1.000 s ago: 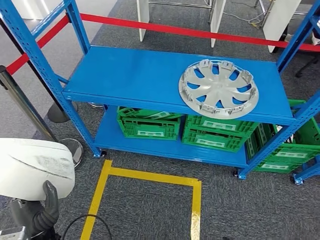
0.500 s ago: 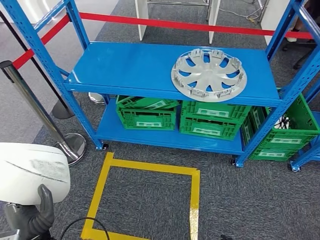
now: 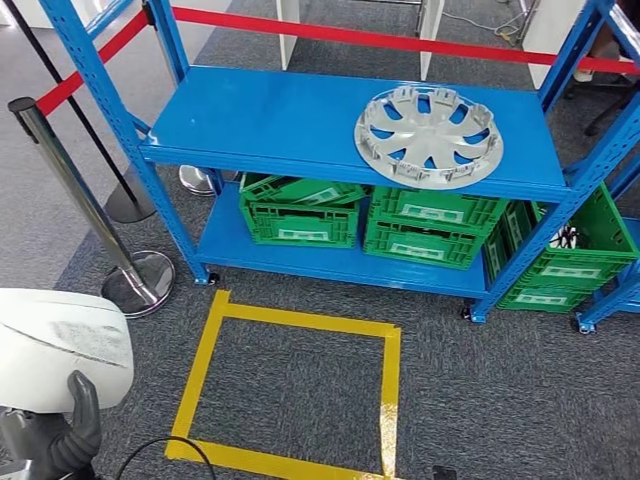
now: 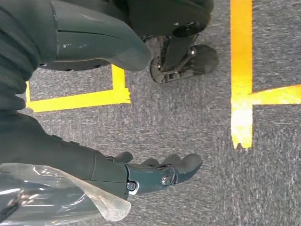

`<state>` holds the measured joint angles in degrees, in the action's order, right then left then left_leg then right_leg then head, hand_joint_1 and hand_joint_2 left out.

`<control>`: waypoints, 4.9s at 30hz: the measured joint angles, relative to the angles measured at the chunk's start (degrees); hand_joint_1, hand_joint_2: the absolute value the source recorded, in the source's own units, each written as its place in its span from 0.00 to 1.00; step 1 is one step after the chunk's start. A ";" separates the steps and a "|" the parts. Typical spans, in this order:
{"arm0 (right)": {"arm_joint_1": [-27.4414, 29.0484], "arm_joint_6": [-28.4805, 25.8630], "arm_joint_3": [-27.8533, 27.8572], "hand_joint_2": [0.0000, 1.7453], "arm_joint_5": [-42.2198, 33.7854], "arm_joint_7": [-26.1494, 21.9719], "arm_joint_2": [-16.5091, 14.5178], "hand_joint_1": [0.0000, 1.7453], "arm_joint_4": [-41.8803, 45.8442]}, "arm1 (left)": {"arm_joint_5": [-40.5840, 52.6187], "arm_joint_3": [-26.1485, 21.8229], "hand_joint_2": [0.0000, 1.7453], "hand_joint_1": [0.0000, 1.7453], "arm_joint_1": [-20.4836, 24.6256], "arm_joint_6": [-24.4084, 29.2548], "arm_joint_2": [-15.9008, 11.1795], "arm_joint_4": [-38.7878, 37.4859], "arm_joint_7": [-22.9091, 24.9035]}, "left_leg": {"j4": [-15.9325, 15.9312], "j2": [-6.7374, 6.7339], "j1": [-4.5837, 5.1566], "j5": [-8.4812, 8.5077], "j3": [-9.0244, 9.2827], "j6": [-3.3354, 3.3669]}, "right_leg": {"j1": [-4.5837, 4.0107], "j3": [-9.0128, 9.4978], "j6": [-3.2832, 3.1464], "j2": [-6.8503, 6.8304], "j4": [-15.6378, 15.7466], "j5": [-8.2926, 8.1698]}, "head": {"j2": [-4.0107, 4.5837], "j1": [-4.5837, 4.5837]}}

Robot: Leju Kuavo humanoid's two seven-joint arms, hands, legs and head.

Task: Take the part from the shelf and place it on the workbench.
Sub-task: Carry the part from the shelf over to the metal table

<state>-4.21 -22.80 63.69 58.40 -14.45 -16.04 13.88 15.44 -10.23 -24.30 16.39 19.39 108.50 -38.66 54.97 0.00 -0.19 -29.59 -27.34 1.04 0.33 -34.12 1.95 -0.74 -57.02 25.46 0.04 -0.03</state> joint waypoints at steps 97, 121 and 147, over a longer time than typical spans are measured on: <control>3.34 13.63 0.66 1.00 0.81 -9.17 6.64 0.00 -0.44 | -5.89 5.56 1.00 1.00 -3.44 21.87 -6.99 11.68 -0.02 | 2.08 4.32 0.56 3.10 -4.28 0.91 | 0.48 1.84 -0.12 2.82 -6.48 6.32 | 0.02 0.38; -0.38 5.45 -1.49 1.00 2.17 -2.97 0.61 0.00 -0.98 | 4.44 0.41 1.00 1.00 -2.30 23.76 -1.57 13.60 -0.01 | 2.39 -0.34 0.35 3.10 -4.79 1.16 | 0.22 2.83 0.29 -1.05 -6.84 9.96 | 0.02 0.44; -0.29 2.74 -1.57 1.00 2.40 -1.62 0.47 0.00 -1.03 | 8.57 -1.83 1.00 1.00 0.01 23.74 0.38 13.37 0.00 | 3.81 -2.88 -1.03 2.64 -6.05 -1.52 | 0.19 5.94 0.56 -5.43 0.88 5.11 | 0.00 0.63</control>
<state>-4.50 -20.06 62.12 60.80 -16.07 -15.57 12.85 24.01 -12.06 -24.29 40.13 19.77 121.86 -38.66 58.78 -2.88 -1.22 -26.94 -33.40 -0.47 0.52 -28.18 2.51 -6.17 -56.15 30.57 0.04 0.60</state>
